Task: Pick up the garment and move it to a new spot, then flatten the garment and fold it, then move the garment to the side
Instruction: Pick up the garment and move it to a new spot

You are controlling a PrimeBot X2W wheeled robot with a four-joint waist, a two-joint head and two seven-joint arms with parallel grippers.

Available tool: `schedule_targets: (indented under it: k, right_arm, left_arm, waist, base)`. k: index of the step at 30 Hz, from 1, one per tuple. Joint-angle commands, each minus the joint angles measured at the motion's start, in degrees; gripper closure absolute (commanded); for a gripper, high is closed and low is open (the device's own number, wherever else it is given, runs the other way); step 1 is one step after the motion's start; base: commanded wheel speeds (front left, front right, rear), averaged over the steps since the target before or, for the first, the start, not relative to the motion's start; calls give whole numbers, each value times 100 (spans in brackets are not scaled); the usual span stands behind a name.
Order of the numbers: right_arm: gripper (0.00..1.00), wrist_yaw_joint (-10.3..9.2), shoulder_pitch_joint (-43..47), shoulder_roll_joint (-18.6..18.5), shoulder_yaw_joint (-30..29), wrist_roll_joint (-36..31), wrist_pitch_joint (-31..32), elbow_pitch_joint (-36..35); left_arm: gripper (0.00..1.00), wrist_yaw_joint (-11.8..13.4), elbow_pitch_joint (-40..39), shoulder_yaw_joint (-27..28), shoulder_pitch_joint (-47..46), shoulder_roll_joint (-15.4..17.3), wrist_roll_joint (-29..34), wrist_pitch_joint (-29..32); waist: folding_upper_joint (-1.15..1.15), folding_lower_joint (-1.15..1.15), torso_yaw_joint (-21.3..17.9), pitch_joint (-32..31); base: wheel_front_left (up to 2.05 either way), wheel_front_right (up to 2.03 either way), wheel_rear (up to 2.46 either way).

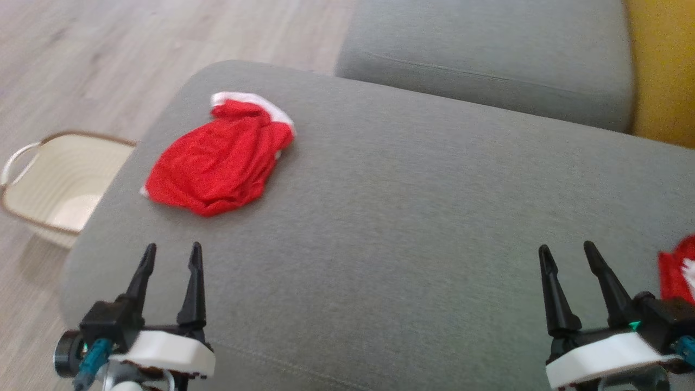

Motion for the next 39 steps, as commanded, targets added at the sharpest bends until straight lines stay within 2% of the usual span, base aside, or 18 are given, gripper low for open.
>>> schedule_targets:
  k: [1, 2, 7, 18, 23, 27, 32, 39]
  right_arm:
    - [0, 39, -219, -44, 142, -21, 2, -251]
    - [0, 39, -224, -44, 140, -42, 19, -274]
    - [0, 39, -223, -44, 131, -33, 28, -281]
    - [0, 39, -332, -44, 138, -85, 72, -315]
    - [0, 39, -565, -44, 132, -236, 252, -467]
    - [0, 39, -937, -44, 175, -545, 525, -732]
    - [0, 39, -1409, -44, 238, -895, 824, -1006]
    - [0, 39, -1802, -44, 335, -1083, 985, -1140]
  left_arm:
    - [0, 41, -232, 254, -332, 99, -20, -54]
    - [0, 61, -261, 282, -322, 109, -25, -59]
    - [0, 81, -292, 346, -279, 147, -49, -67]
    - [0, 102, -280, 390, -341, 139, -93, -76]
    - [0, 24, 2, 526, -711, 84, -254, -80]
    - [0, -91, 270, 759, -1264, 3, -375, -82]
    - [0, -381, 1059, 1006, -2091, -32, -449, -82]
    - [0, -783, 2998, 1262, -3470, 191, -566, -82]
  waist:
    - [0, 0, 297, 14]
    - [0, 0, 438, 25]
    - [0, 0, 639, 35]
    - [0, 0, 708, 179]
    - [0, 0, 648, 679]
    - [0, 0, 483, 1401]
    - [0, 0, 211, 2214]
    - [0, 0, -106, 2885]
  base:
    - [0, 0, 0]
    - [0, 0, 0]
    - [0, 0, 0]
    - [0, 0, 0]
    - [0, 0, 0]
    - [0, 0, 0]
    - [0, 0, 0]
    - [0, 0, 0]
